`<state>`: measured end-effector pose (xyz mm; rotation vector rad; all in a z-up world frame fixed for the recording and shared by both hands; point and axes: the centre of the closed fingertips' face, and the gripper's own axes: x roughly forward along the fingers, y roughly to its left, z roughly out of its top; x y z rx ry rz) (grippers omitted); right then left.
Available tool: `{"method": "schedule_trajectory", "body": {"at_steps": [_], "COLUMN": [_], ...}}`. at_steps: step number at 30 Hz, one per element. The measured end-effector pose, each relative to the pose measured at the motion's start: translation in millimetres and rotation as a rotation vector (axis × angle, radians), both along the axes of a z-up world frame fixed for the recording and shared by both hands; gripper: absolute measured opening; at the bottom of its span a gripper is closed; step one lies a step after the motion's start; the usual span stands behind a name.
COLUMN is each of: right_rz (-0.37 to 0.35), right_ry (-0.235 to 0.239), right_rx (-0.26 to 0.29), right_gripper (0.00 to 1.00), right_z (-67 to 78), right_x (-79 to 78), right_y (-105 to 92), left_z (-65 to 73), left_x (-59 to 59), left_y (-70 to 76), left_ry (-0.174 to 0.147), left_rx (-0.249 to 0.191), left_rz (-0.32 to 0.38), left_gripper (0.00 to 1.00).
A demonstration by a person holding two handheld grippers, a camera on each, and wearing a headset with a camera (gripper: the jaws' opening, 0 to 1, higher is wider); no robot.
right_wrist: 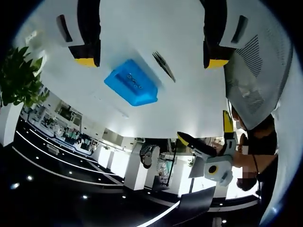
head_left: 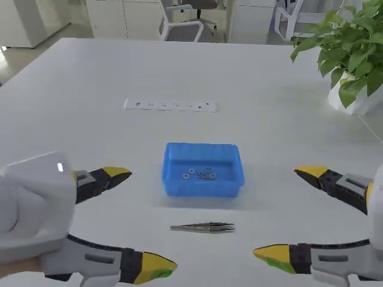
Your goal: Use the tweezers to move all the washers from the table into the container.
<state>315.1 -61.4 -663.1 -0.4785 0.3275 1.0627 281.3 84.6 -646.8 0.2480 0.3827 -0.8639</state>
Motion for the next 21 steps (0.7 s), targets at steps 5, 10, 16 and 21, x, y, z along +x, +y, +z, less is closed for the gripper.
{"method": "schedule_trajectory", "body": {"at_steps": [5, 10, 16, 21], "right_rz": [-0.014, -0.010, 0.062, 0.078], "right_ry": [0.003, -0.005, 0.000, 0.004], "right_rx": [-0.033, -0.012, -0.007, -0.027], "right_gripper": [1.00, 1.00, 1.00, 1.00], "right_z": [-4.2, 6.5, 11.3, 13.1], "right_x": [-4.5, -5.0, -10.0, -7.4], "right_y": [-5.1, 2.4, 16.3, 19.1], "left_z": [14.1, 22.1, 24.5, 23.4], "left_x": [2.3, -1.1, -1.3, -3.2], "left_y": [-1.7, -7.0, -0.1, 3.5], "left_ry": [-0.033, -0.020, -0.033, -0.015], "left_rx": [-0.042, -0.076, -0.057, -0.070], "left_rz": [0.037, 0.001, 0.001, -0.005], "left_gripper": [0.99, 0.99, 0.99, 0.99]}}
